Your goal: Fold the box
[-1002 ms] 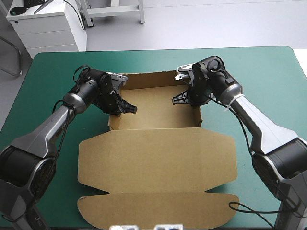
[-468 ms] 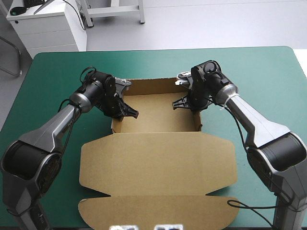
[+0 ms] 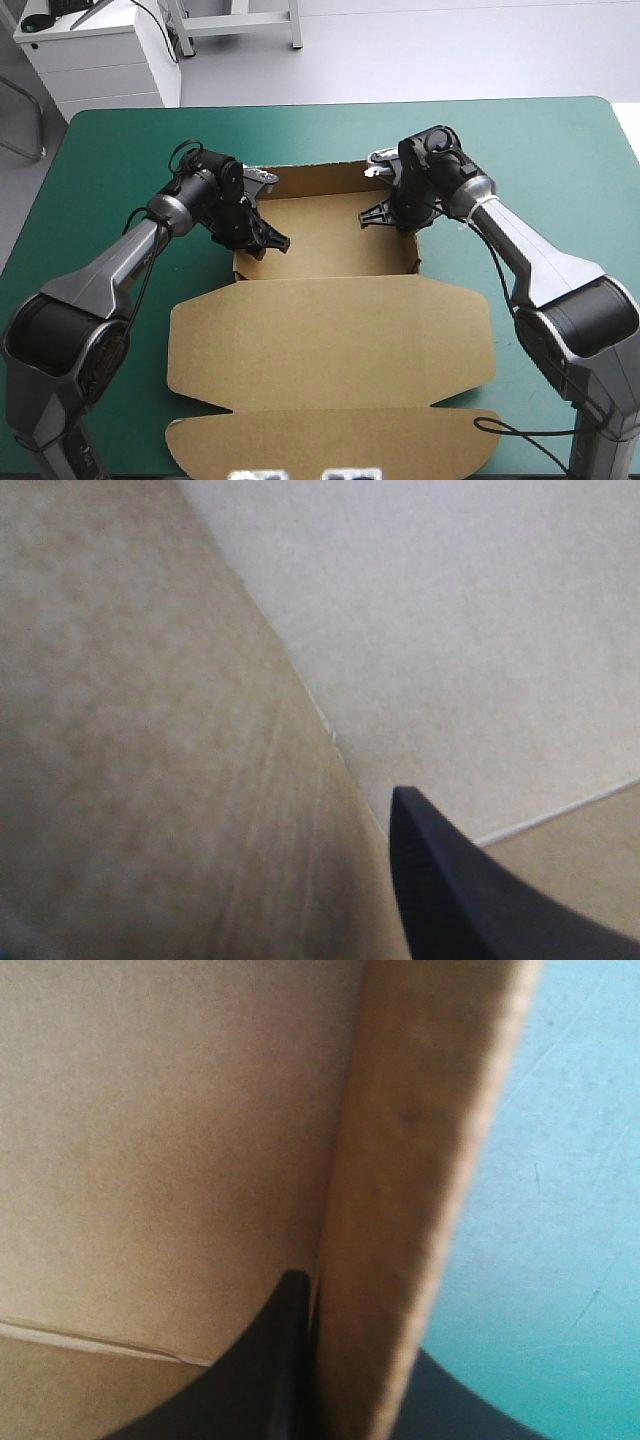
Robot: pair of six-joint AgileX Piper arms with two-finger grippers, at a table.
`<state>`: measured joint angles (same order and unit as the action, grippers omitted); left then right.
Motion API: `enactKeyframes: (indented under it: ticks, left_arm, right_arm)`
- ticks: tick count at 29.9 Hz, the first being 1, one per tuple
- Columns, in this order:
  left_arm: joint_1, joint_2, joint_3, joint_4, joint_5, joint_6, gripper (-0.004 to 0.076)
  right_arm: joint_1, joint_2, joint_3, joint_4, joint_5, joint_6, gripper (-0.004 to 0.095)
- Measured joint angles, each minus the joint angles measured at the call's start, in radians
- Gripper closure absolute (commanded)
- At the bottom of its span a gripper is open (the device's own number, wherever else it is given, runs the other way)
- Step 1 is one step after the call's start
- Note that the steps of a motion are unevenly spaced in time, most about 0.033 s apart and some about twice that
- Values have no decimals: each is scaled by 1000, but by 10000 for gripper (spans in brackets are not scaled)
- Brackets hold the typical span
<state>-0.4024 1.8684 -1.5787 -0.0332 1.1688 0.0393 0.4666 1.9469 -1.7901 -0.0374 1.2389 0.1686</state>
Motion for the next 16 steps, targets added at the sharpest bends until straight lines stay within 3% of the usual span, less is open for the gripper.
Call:
enactKeyframes:
  ticks: [4,5,9,16]
  left_arm:
    - [0,0,-4,-16,1,20,343]
    - [0,0,-9,-19,5,26,309]
    - [-1,0,-50,-29,37,50,199]
    - [-1,0,-143,-17,62,57,187]
  right_arm:
    - [0,0,0,20,0,-13,174]
    - [0,0,0,29,0,-17,105]
    - [3,0,0,50,0,-18,64]
    - [3,0,0,50,0,-20,108]
